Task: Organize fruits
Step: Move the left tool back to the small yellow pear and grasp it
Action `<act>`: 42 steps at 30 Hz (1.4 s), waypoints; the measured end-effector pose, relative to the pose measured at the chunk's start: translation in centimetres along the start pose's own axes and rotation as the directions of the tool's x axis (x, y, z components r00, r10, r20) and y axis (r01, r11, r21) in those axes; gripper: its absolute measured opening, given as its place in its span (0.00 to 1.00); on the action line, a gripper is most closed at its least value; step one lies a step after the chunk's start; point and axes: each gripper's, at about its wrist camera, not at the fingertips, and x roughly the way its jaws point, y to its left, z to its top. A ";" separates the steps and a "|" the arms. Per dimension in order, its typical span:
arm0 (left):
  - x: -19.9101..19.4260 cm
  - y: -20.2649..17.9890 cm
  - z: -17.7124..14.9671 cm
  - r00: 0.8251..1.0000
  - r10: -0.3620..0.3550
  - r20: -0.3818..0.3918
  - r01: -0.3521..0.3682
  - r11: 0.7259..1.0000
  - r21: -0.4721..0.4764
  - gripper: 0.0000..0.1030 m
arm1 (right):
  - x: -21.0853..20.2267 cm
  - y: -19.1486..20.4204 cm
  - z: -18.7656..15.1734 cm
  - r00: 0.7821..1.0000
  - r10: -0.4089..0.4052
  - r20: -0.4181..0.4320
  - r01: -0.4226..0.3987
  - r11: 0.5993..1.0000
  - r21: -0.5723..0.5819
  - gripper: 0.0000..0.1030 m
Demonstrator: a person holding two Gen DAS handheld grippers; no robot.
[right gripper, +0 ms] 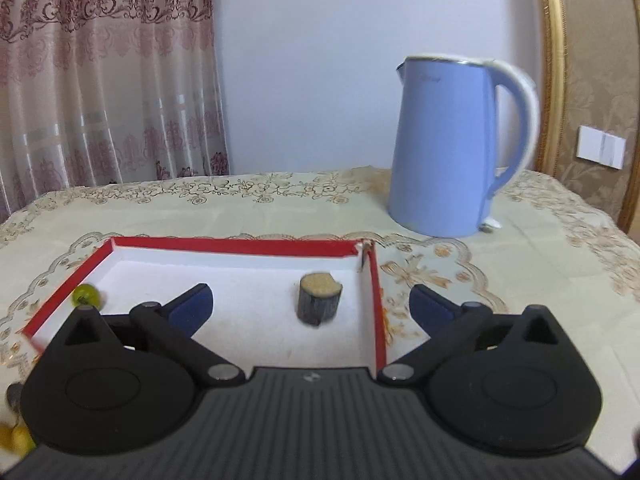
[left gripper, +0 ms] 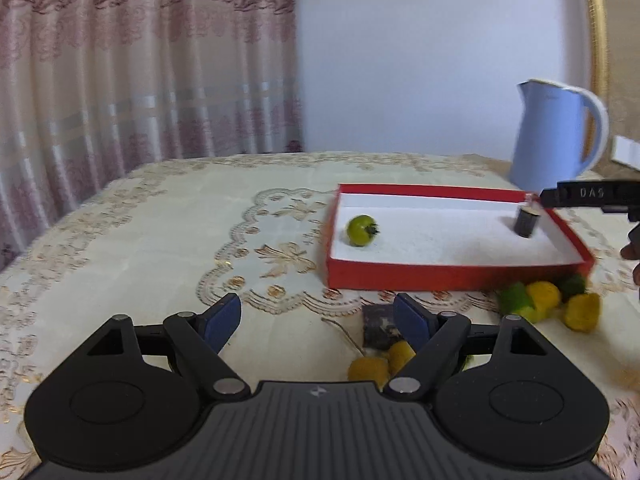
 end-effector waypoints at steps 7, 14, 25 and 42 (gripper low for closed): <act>-0.4 0.5 -1.1 0.992 -0.129 -0.002 0.129 0.992 0.014 0.81 | -4.8 -0.2 -4.3 0.999 0.005 0.046 -0.009 0.997 0.081 1.00; 0.0 -1.5 -2.6 0.991 -0.131 -0.026 0.133 0.985 0.110 0.81 | -6.5 -0.4 -6.9 0.997 0.050 0.058 -0.055 0.995 0.085 1.00; 0.2 -0.6 -3.1 0.998 -0.059 -0.030 0.063 0.983 0.170 0.79 | -6.4 -0.4 -8.1 0.997 0.072 0.030 -0.075 0.993 0.095 1.00; 4.0 -2.2 -3.0 0.984 -0.116 -0.139 0.133 0.983 0.125 0.45 | -6.6 -0.4 -8.2 0.998 0.053 0.036 -0.055 0.995 0.082 1.00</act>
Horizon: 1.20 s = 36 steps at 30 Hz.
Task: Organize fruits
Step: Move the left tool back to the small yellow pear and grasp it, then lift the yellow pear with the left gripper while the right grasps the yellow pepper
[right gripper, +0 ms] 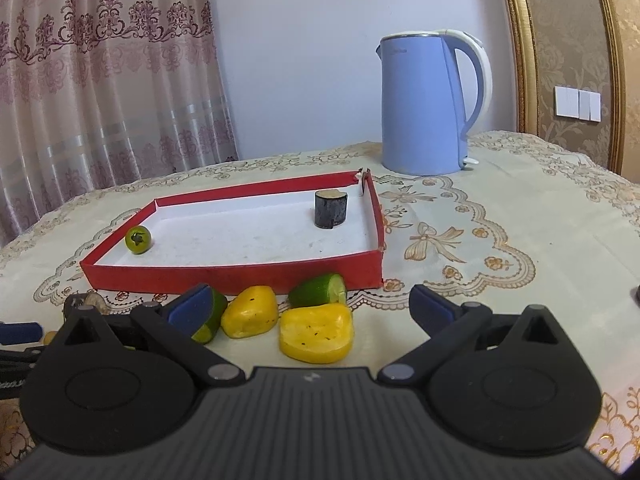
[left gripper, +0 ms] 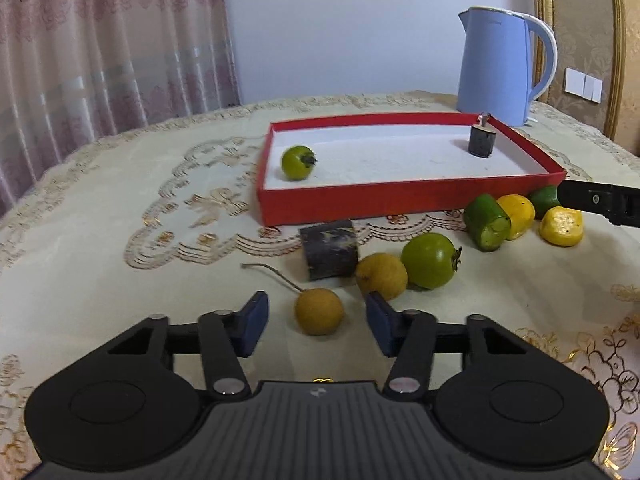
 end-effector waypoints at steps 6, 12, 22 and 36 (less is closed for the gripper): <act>0.4 0.1 0.2 1.000 -0.028 -0.003 0.028 0.999 -0.029 0.32 | -0.2 -0.1 0.2 1.000 0.004 0.008 -0.004 1.000 -0.001 1.00; 0.0 0.6 0.2 0.999 -0.036 0.002 0.036 0.997 -0.074 0.24 | -0.2 -0.3 0.5 1.000 -0.001 -0.019 0.000 1.000 -0.029 0.89; -2.4 -0.3 1.0 0.997 0.011 0.080 -0.006 0.998 -0.069 0.24 | -1.2 -1.6 0.9 1.000 -0.027 -0.001 0.027 0.992 -0.121 0.86; -3.3 -0.6 1.5 0.992 0.044 0.114 -0.037 0.998 -0.059 0.24 | 1.5 0.4 -0.3 0.994 -0.005 -0.111 -0.020 0.974 -0.225 0.67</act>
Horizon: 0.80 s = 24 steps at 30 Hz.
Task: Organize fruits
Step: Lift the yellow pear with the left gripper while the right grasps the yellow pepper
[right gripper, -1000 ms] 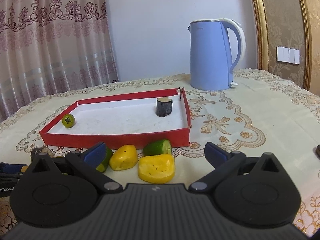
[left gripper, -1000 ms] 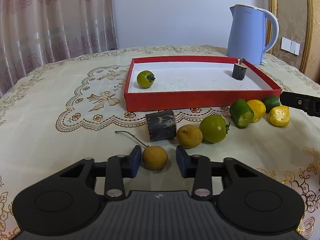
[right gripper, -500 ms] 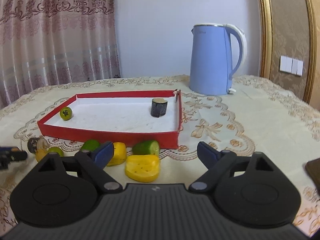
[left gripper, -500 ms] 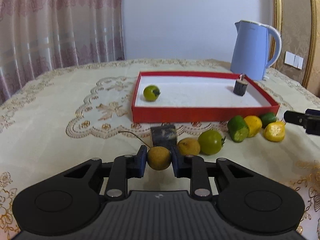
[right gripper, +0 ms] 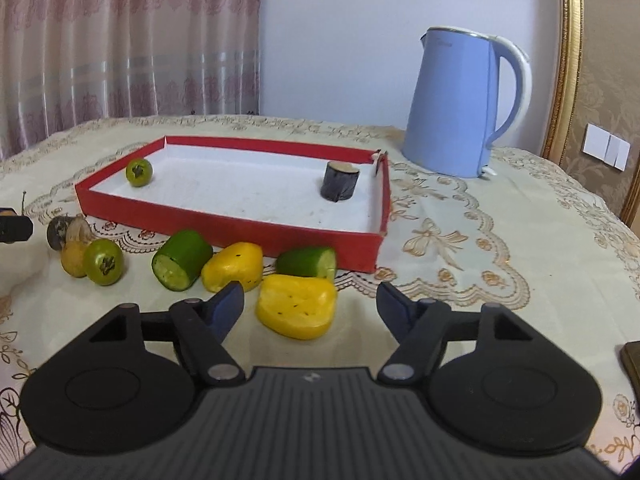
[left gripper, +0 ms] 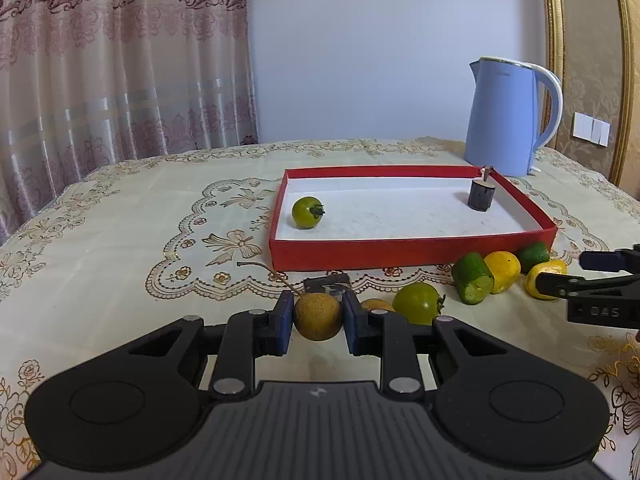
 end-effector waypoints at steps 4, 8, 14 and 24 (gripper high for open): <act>0.0 -0.2 -0.2 1.000 -0.007 -0.003 0.007 1.000 0.004 0.24 | 0.8 0.1 0.2 0.999 -0.001 -0.033 0.002 1.000 0.012 0.54; -0.1 -0.2 -0.3 1.000 -0.009 -0.003 0.009 1.000 0.005 0.24 | 1.3 0.2 0.3 0.999 0.013 -0.051 -0.012 1.000 0.022 0.50; 0.0 -0.3 -0.4 1.000 -0.006 -0.003 0.006 1.000 0.004 0.24 | 1.7 0.7 0.6 0.998 0.002 -0.056 -0.001 1.000 0.008 0.46; -0.2 -0.4 -0.3 1.000 0.000 -0.001 0.000 1.000 -0.005 0.24 | 2.1 0.4 0.5 0.997 0.021 -0.072 -0.018 0.999 0.039 0.45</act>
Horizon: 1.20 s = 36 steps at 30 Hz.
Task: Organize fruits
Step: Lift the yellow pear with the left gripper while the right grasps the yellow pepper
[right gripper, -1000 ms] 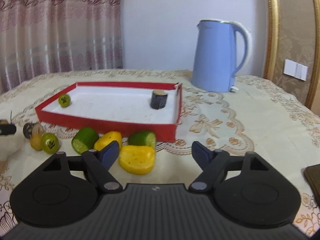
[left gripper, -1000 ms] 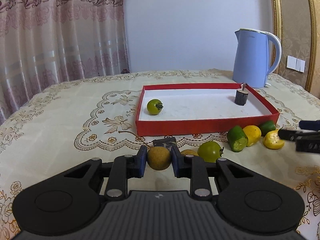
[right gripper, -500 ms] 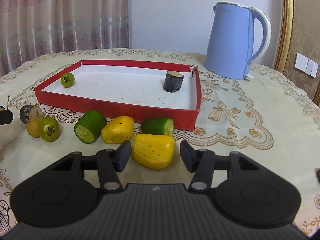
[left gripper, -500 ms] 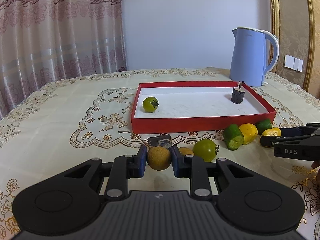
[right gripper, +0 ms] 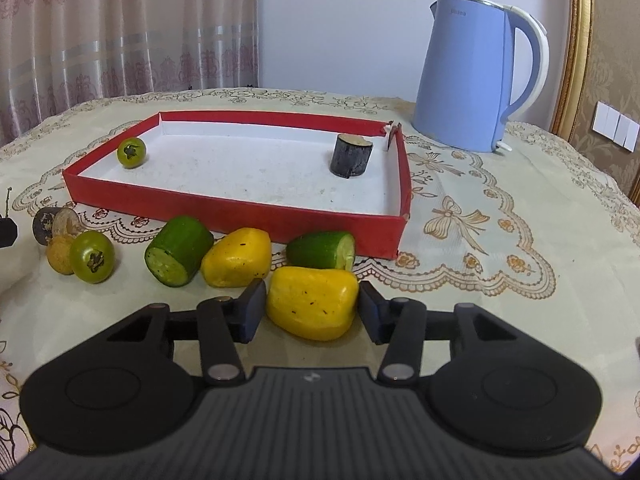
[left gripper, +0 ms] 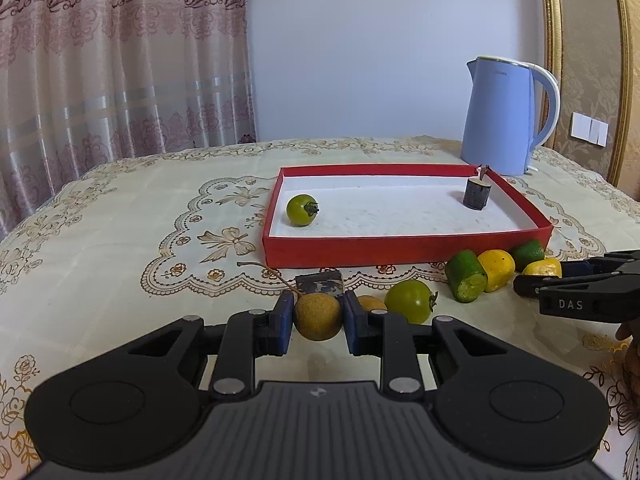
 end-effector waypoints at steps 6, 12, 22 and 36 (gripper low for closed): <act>-0.2 -0.1 0.1 1.000 0.023 0.003 -0.023 1.000 0.004 0.24 | -1.3 -0.5 -0.2 0.999 0.010 0.030 -0.010 1.000 0.019 0.45; 0.2 0.1 0.2 0.999 0.046 -0.013 -0.046 0.999 -0.007 0.24 | -3.2 -1.3 -0.2 0.997 0.028 0.071 -0.030 0.999 0.029 0.45; 0.4 0.2 0.4 0.997 0.073 -0.027 -0.073 0.997 -0.004 0.24 | -4.8 -1.3 0.0 0.992 0.068 0.109 -0.072 0.997 0.033 0.45; 0.1 0.5 1.7 0.996 0.088 0.001 -0.088 0.996 0.001 0.24 | -5.9 -1.2 0.1 0.987 0.078 0.137 -0.082 0.996 0.025 0.45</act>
